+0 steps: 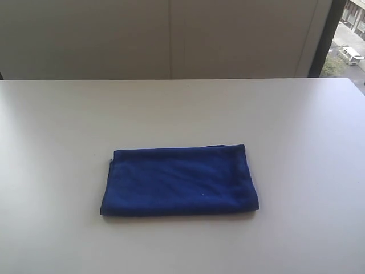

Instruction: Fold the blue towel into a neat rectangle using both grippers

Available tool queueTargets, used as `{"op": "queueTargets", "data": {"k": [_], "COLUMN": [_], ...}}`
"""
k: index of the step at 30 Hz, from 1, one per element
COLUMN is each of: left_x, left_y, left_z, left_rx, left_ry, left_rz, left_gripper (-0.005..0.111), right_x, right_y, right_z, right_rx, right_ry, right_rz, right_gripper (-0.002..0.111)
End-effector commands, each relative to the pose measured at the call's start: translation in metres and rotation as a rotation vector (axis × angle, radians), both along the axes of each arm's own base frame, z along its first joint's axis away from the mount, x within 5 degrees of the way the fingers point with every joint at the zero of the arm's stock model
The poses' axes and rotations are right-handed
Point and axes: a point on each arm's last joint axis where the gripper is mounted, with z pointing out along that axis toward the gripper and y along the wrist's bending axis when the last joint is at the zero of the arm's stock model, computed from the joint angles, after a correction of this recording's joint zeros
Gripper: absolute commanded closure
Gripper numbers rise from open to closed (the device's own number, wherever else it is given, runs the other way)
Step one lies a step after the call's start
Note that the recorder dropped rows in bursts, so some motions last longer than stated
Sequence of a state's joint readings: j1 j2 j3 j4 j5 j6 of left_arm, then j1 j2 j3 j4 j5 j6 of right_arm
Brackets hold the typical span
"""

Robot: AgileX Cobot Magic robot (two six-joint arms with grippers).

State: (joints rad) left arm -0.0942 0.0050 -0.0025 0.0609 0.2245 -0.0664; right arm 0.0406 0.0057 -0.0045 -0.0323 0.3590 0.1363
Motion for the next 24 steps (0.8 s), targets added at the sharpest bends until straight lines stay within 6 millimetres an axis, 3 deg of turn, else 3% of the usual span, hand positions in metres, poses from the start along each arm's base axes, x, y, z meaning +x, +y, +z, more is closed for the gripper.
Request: {"op": "queueTargets", "data": {"k": [1, 24], "left_x": [-0.0002, -0.0002], "left_y": [0.0002, 0.0002], "left_z": [-0.0006, -0.0006], "left_rx": [0.003, 0.003], "left_ry": [-0.002, -0.002], "left_rz": [0.001, 0.001], "left_gripper": [0.107, 0.107], "right_x": [-0.0002, -0.0006], "right_y": [-0.0007, -0.0097], "right_z": [-0.0010, 0.0000], "right_rx": [-0.002, 0.000], "right_ry": [-0.003, -0.015], "right_rz": [-0.012, -0.183], "right_gripper": [0.108, 0.108]}}
